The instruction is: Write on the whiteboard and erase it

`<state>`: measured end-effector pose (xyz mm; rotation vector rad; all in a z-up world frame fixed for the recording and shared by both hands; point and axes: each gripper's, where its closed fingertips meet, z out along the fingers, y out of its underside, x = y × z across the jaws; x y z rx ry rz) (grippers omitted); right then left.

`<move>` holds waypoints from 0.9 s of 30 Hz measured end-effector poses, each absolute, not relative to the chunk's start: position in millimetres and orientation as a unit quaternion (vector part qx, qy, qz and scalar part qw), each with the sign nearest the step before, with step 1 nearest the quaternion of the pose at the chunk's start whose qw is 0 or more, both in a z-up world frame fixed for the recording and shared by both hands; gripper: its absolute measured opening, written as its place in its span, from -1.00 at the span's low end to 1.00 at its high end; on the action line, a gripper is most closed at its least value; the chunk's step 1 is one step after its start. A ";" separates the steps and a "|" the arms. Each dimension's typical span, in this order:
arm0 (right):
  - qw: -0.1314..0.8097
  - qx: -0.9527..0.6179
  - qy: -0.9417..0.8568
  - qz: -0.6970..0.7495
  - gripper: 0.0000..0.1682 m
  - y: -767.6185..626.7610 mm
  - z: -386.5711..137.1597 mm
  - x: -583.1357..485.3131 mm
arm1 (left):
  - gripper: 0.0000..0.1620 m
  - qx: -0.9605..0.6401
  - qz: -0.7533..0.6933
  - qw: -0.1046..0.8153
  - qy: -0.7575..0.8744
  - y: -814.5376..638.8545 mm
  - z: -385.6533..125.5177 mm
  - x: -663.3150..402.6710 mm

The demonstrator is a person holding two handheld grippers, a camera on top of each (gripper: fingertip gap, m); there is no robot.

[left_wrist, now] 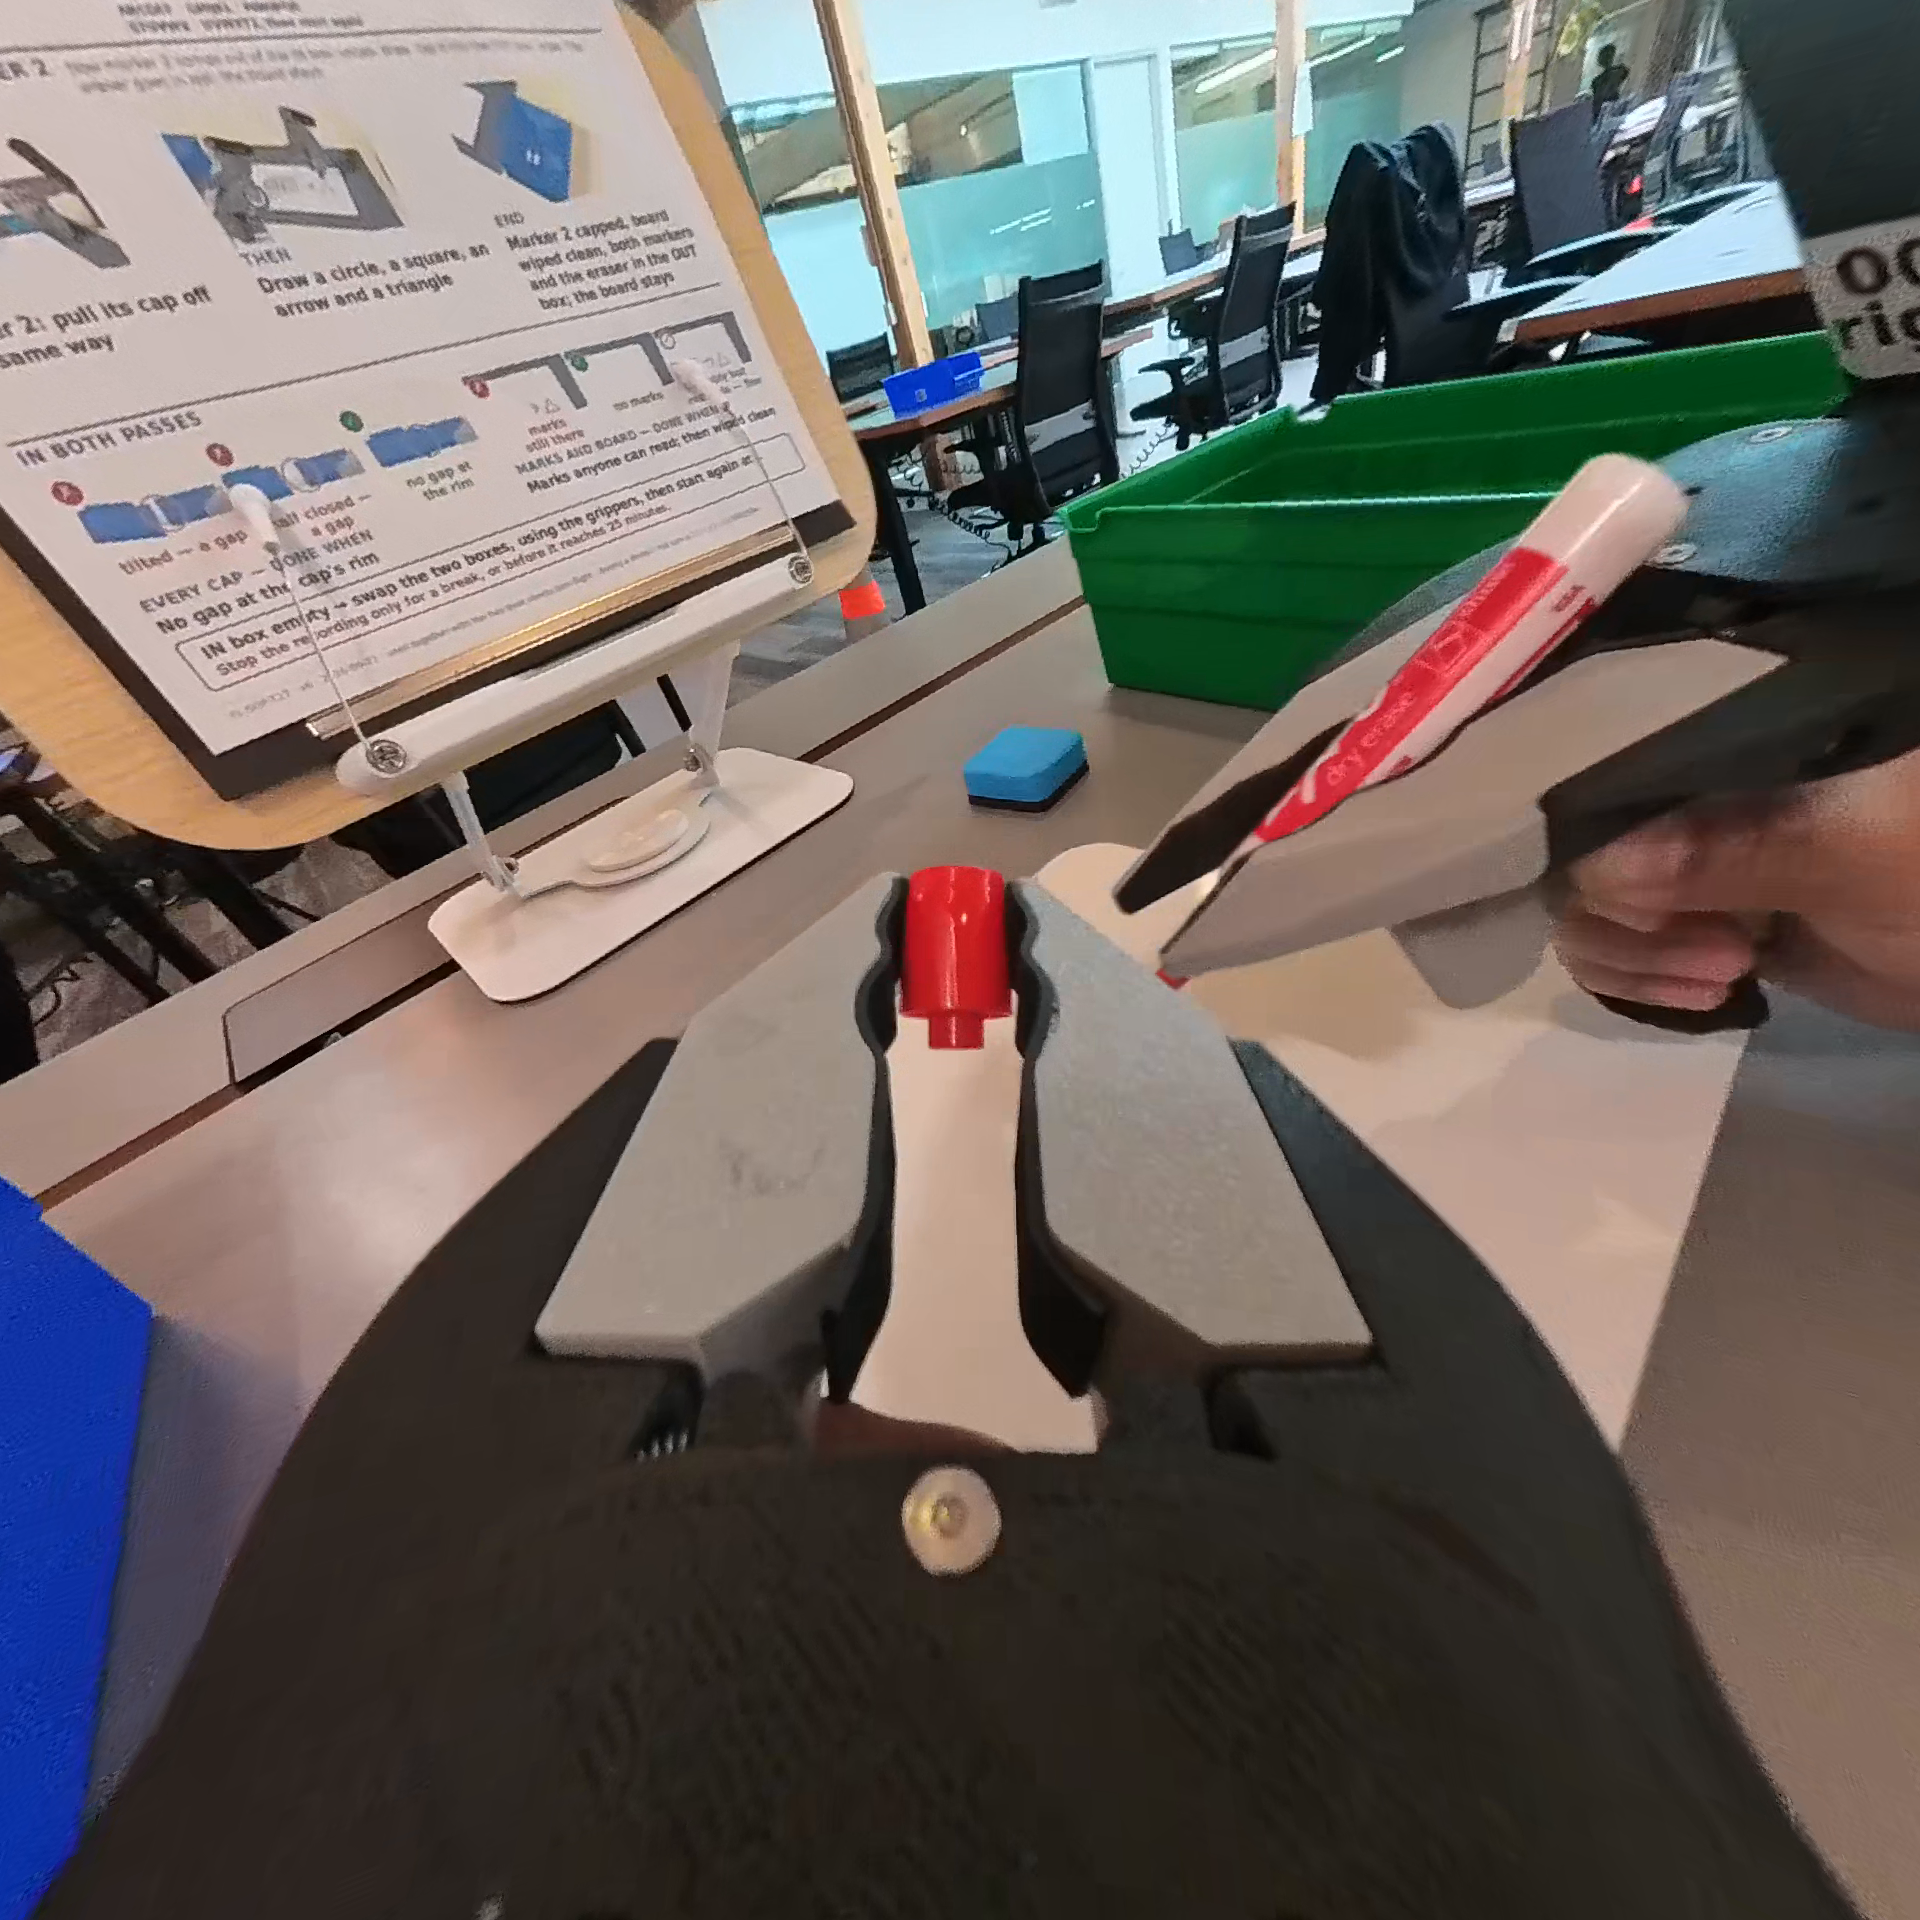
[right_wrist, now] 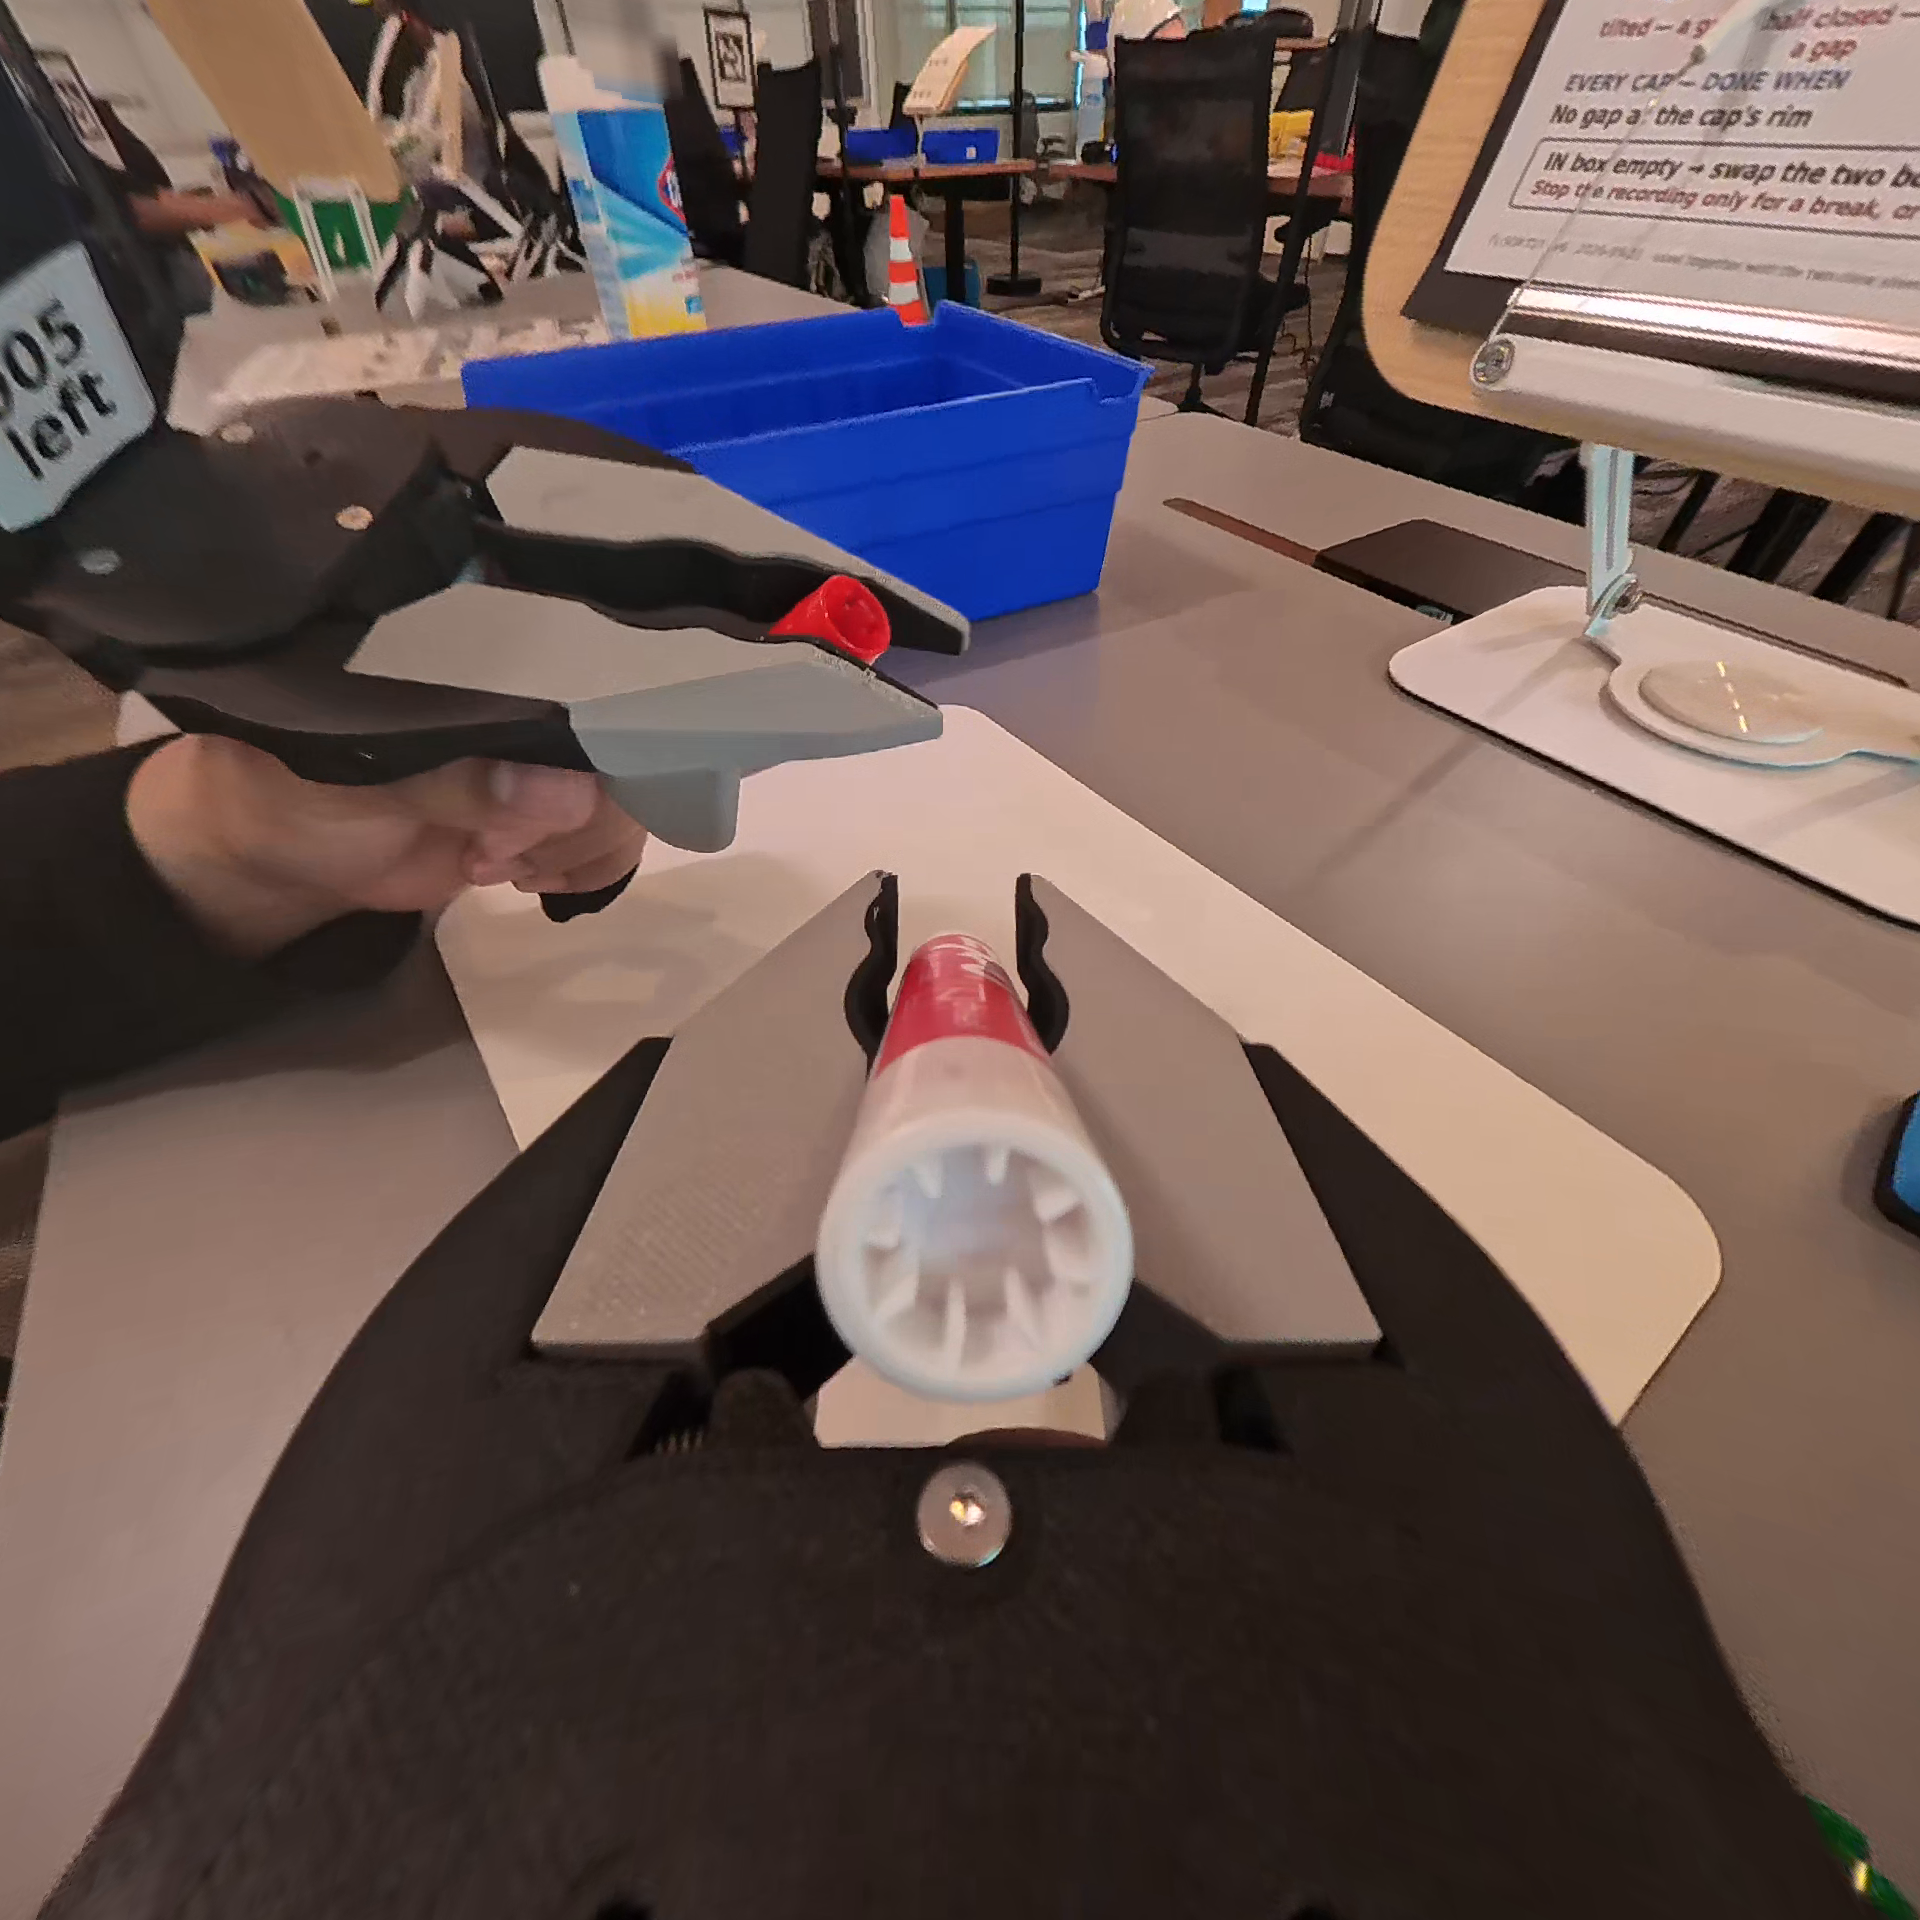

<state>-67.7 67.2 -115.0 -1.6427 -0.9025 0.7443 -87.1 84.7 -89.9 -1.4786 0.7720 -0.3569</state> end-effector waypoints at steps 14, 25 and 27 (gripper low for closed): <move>0.520 -0.694 -0.343 0.361 -0.76 71.2 -110.9 -55.1 | -0.81 -0.680 -0.124 0.637 0.340 94.8 -107.6 -92.5; 0.513 -0.713 -0.318 0.358 -0.76 79.2 -115.8 -46.2 | -0.81 -0.681 -0.117 0.638 0.342 92.9 -106.3 -101.5; 0.511 -0.713 -0.318 0.359 -0.76 79.3 -116.5 -46.6 | -0.81 -0.681 -0.101 0.637 0.347 94.4 -108.9 -105.4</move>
